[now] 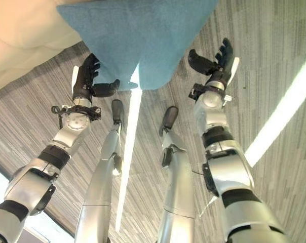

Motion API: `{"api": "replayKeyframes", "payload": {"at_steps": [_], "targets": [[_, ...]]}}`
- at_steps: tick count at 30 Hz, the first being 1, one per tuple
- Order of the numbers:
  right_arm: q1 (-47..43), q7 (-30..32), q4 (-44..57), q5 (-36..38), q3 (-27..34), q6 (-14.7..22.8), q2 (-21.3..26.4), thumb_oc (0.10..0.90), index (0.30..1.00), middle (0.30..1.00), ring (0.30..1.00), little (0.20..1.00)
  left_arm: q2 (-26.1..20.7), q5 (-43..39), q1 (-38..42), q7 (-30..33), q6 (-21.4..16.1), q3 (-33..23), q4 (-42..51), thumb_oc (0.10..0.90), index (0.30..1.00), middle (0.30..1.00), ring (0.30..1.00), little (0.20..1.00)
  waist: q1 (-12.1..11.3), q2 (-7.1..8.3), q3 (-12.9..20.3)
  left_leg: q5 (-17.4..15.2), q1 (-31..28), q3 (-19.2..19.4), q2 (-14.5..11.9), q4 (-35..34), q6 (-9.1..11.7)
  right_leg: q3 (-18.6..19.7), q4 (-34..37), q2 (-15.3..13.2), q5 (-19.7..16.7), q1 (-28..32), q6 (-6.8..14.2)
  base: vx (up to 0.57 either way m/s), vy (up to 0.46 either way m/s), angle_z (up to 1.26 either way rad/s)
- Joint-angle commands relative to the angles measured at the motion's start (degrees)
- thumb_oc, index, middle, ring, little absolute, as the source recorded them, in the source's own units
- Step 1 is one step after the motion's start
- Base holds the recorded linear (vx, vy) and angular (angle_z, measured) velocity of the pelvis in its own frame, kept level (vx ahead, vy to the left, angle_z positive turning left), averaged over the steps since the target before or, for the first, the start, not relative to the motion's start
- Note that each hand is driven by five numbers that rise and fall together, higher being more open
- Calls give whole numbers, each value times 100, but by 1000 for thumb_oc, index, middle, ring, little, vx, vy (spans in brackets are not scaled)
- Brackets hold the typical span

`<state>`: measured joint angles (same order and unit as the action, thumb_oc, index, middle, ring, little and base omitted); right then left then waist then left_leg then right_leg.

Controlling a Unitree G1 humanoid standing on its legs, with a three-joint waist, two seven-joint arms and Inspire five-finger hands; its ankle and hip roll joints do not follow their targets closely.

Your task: Pick up all the scattered cushions and arrange them neatly on the sofa.

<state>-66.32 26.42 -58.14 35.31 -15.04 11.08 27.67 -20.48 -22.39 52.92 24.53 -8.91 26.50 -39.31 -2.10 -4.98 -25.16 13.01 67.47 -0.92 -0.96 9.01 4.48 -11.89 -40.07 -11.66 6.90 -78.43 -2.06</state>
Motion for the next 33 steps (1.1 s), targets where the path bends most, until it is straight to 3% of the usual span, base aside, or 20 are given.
{"api": "replayKeyframes", "payload": {"at_steps": [1, 3, 4, 5, 6, 13, 17, 19, 23, 30, 31, 33], "targets": [[127, -115, 238, 171, -404, 371, -99, 800, 900, 900, 900, 900, 254, 158, 42, 81, -379, -19, 324, 800, 900, 900, 900, 900, -35, -140, 559, -1082, 133, -378, -62, 758, 122, 196, 758, 133, 41, 379, 923, 27, -75, 15], [-207, -302, 447, 281, -763, 451, -377, 800, 900, 900, 900, 900, 451, 169, 407, 138, -410, 153, 453, 800, 900, 900, 900, 900, -61, -153, 591, -1061, 222, -433, -33, 778, 134, 154, 670, 108, 104, 315, 905, 21, -72, 15], [-266, -352, 491, 264, -855, 452, -406, 609, 613, 613, 613, 613, 461, 183, 462, 143, -420, 189, 487, 800, 900, 900, 900, 900, -64, -146, 604, -1060, 235, -447, -22, 788, 136, 140, 662, 106, 110, 312, 900, 6, -37, 12], [-378, -463, 648, 235, -1034, 487, -484, 400, 300, 300, 300, 300, 485, 193, 558, 149, -450, 258, 559, 558, 538, 538, 538, 538, -80, -131, 641, -1040, 253, -490, -9, 775, 144, 119, 662, 115, 120, 314, 888, 2, -65, 10], [-394, -522, 861, 229, -1057, 565, -539, 400, 300, 300, 300, 300, 499, 184, 610, 167, -472, 264, 658, 400, 300, 300, 300, 300, -81, -124, 664, -1026, 273, -504, -1, 789, 161, 96, 645, 118, 130, 316, 881, 0, -65, 4], [312, -503, 2150, -193, -582, 988, -599, 400, 300, 300, 300, 300, 366, 48, 317, 159, -595, -54, 967, 400, 300, 300, 300, 300, 26, 62, 987, -990, 223, -622, -11, 689, 229, -39, 804, 161, 96, 529, 876, 4, -23, 4], [1725, -372, 2955, -816, -84, 926, -810, 400, 300, 300, 300, 300, 525, 88, -571, -30, -556, -263, 1450, 400, 300, 300, 300, 300, 150, 127, 1086, -957, -469, -622, -39, 396, 301, -194, 1202, 186, 20, 1273, 866, -3, 3, 1], [1957, -367, 3107, -887, -22, 917, -838, 400, 300, 300, 300, 300, 558, 67, -737, -68, -545, -278, 1528, 400, 300, 300, 300, 300, 162, 133, 1084, -949, -649, -629, -37, 343, 313, -233, 1315, 188, 3, 1481, 866, 0, 0, 0], [2904, -484, 3607, -1038, 72, 851, -1000, 400, 300, 300, 300, 300, 644, 31, -1437, -247, -513, -280, 1904, 400, 300, 300, 300, 300, 173, 151, 1040, -919, -1483, -668, -59, 118, 340, -372, 1666, 178, -33, 2330, 846, -6, -18, 3], [4525, -780, 4418, -1295, 82, 688, -1113, 400, 300, 300, 300, 300, 535, 117, -2820, -602, -488, -240, 2457, 400, 300, 300, 300, 300, 180, 256, 1023, -892, -3354, -576, -179, -481, 400, -654, 2661, 335, -164, 4410, 821, 11, 6, 2], [4735, -750, 4578, -1454, 127, 663, -1093, 400, 300, 300, 300, 300, 535, 72, -3002, -650, -507, -251, 2537, 400, 300, 300, 300, 300, 172, 269, 1000, -732, -3546, -546, -164, -578, 392, -761, 2844, 345, -361, 4666, 799, -11, 51, -2], [5088, -816, 4747, -1614, 218, 591, -991, 400, 300, 300, 300, 300, 445, 35, -3372, -738, -511, -336, 2699, 400, 300, 300, 300, 300, 179, 302, 1054, -725, -4026, -501, -185, -749, 396, -829, 3185, 405, -419, 5257, 811, 46, 31, 6]]}}
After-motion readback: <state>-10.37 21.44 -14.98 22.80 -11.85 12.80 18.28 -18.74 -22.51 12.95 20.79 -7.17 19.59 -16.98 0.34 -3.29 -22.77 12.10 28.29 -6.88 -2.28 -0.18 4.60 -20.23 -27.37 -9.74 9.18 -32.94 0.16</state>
